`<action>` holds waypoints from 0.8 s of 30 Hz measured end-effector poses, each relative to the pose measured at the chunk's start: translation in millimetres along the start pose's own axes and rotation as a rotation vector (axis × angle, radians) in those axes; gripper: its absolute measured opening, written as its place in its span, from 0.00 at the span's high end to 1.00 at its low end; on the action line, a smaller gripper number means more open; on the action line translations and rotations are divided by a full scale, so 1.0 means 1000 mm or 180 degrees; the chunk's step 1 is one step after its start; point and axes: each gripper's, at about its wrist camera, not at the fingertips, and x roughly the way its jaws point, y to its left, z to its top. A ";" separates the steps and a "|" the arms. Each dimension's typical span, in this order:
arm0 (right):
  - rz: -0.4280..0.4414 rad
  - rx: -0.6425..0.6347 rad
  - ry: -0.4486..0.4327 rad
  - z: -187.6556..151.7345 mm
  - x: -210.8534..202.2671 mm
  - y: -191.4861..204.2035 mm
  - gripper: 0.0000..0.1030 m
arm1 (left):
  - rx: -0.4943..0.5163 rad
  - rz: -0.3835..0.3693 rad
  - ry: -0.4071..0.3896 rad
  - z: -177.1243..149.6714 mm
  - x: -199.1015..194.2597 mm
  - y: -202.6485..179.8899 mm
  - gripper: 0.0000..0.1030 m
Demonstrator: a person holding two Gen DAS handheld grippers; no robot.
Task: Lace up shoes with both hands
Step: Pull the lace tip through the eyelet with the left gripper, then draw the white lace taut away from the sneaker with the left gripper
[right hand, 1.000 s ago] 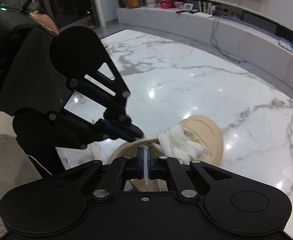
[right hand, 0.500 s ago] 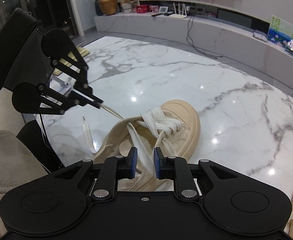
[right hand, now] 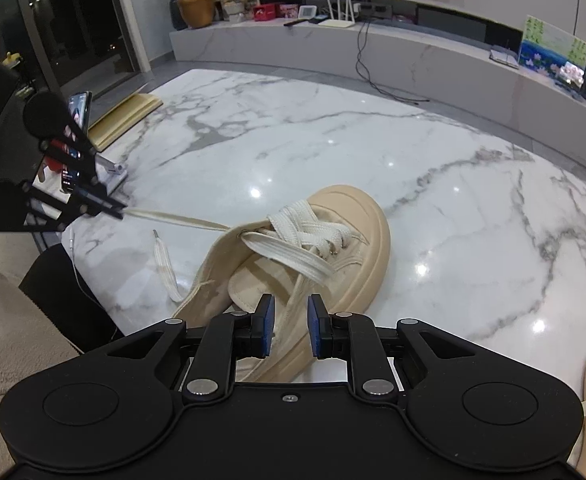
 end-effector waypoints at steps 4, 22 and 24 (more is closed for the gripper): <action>-0.0026 0.0018 -0.0002 0.003 0.002 0.002 0.84 | -0.0051 -0.0051 0.0077 -0.008 0.005 -0.009 0.99; -0.0070 0.0064 0.0013 -0.005 0.002 0.009 0.81 | -0.0075 0.0181 -0.0680 0.050 0.022 0.003 0.71; -0.0077 0.0075 0.0004 -0.006 0.000 0.009 0.81 | -0.0112 0.0109 -0.0655 0.055 0.034 0.009 0.71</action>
